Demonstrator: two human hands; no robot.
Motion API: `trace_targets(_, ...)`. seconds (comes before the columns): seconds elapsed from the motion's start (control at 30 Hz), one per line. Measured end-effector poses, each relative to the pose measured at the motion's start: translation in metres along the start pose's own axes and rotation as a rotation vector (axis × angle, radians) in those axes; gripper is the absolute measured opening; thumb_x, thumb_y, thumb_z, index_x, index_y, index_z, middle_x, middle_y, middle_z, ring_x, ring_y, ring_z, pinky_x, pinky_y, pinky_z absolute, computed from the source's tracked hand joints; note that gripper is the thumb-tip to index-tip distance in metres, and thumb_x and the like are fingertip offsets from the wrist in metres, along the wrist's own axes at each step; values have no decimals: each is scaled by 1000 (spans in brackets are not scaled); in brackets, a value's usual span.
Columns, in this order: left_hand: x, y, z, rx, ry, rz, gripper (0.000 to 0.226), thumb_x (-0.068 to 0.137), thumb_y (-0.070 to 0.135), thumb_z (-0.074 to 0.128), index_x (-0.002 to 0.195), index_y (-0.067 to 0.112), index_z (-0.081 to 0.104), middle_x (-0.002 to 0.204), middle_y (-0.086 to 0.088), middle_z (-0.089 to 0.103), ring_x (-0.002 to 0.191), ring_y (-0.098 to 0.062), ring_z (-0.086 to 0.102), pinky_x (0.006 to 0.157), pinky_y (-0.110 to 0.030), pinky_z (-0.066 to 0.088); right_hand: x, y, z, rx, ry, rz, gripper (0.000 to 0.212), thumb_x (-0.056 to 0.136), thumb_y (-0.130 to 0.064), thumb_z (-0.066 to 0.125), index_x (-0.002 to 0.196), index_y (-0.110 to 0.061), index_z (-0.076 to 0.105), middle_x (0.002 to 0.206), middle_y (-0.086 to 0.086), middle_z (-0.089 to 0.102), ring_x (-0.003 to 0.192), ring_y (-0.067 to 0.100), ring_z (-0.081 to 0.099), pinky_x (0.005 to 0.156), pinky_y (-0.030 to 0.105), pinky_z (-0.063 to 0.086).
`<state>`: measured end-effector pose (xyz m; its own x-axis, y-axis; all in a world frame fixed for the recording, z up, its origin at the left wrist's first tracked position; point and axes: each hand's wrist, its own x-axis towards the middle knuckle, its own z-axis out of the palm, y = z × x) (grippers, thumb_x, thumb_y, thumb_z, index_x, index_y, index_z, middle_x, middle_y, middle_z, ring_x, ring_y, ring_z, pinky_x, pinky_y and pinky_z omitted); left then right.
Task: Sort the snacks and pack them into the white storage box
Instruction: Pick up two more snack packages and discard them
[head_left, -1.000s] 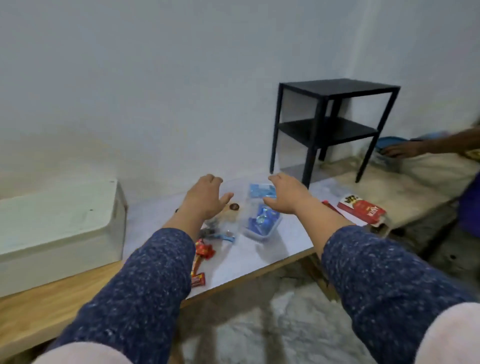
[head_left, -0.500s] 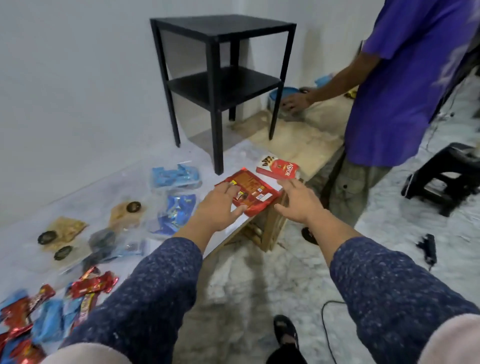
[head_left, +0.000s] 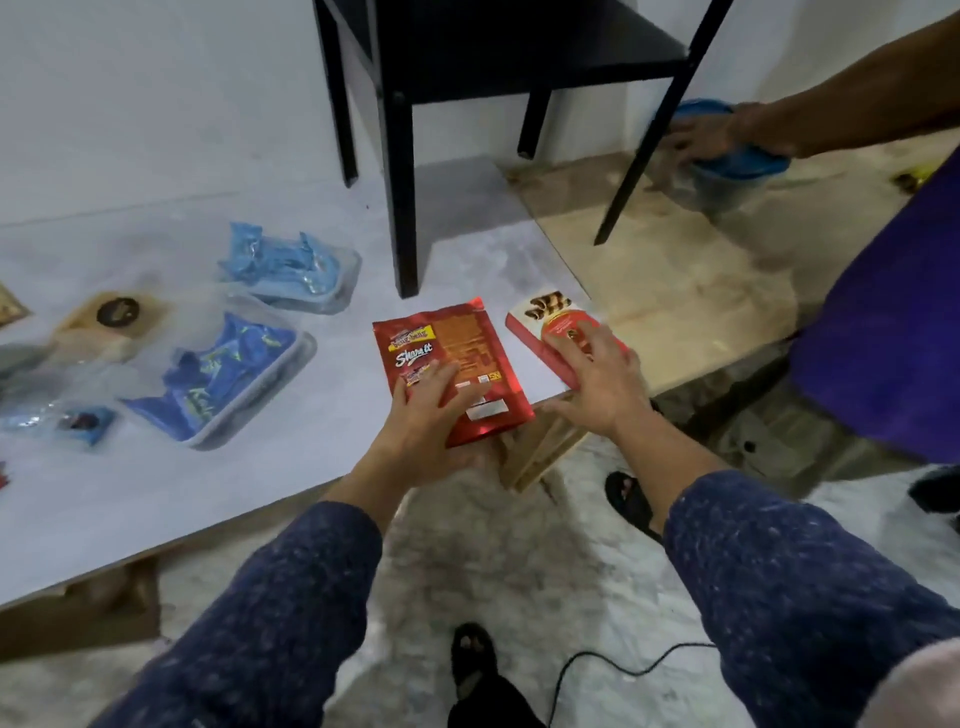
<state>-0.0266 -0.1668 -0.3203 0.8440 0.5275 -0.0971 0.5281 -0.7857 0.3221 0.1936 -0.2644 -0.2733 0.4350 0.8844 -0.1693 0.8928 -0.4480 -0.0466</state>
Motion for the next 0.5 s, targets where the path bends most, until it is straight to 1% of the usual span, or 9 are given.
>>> trace_targets(0.07, 5, 1, 9, 15, -60, -79, 81, 81, 57, 59, 146, 42, 14, 160, -6, 1, 147, -32, -4, 116, -60, 0, 17, 11, 8, -8, -23, -18, 92, 72, -59, 68, 145, -43, 15, 158, 5, 4, 146, 33, 0, 115, 60, 13)
trace_targets(0.1, 7, 0, 12, 32, -83, -105, 81, 82, 58, 58, 147, 43, 11, 160, -7, -3, 147, -32, -7, 115, -59, -2, 23, 14, 11, -11, -42, -27, 93, 71, -61, 68, 145, -44, 14, 158, 5, 3, 146, 35, 0, 114, 62, 13)
trace_targets(0.17, 11, -1, 15, 65, -97, -128, 78, 84, 57, 55, 147, 43, 10, 159, -9, -4, 147, -33, -8, 114, -59, -2, 31, 20, 16, 5, -70, -49, 96, 68, -64, 68, 145, -46, 13, 158, 5, 2, 145, 37, -1, 111, 66, 12)
trace_targets(0.23, 13, 0, 18, 104, -102, -142, 74, 88, 51, 54, 147, 44, 9, 159, -11, -5, 146, -35, -8, 114, -60, 0, 37, 24, 17, 32, -77, -61, 98, 67, -65, 69, 144, -47, 13, 158, 6, 2, 145, 39, 0, 107, 68, 14)
trace_targets(0.3, 14, 2, 19, 138, -94, -147, 69, 92, 47, 50, 147, 43, 9, 159, -13, -5, 146, -37, -8, 113, -61, 2, 41, 26, 16, -3, -79, -76, 99, 66, -64, 71, 143, -49, 11, 157, 6, 4, 143, 39, 6, 105, 66, 24)
trace_targets(0.4, 12, 8, 16, 153, -110, -160, 61, 96, 45, 39, 148, 43, 6, 159, -14, -8, 146, -37, -10, 113, -61, 3, 40, 25, 20, -93, -75, -122, 102, 65, -58, 75, 142, -52, 9, 155, 4, 9, 135, 37, 23, 97, 56, 38)
trace_targets(0.47, 11, 10, 14, 165, -129, -166, 58, 98, 42, 36, 147, 45, 5, 159, -11, -6, 146, -36, -8, 113, -60, 4, 34, 24, 26, -53, -80, -121, 99, 68, -49, 76, 139, -56, 7, 154, -1, 8, 129, 37, 28, 91, 52, 42)
trace_targets(0.5, 10, 12, 13, 155, -122, -167, 57, 99, 39, 36, 147, 45, 6, 159, -9, -2, 147, -34, -5, 113, -61, 7, 31, 23, 27, -37, -72, -119, 96, 72, -43, 74, 138, -57, 6, 153, -1, 8, 128, 37, 29, 89, 51, 44)
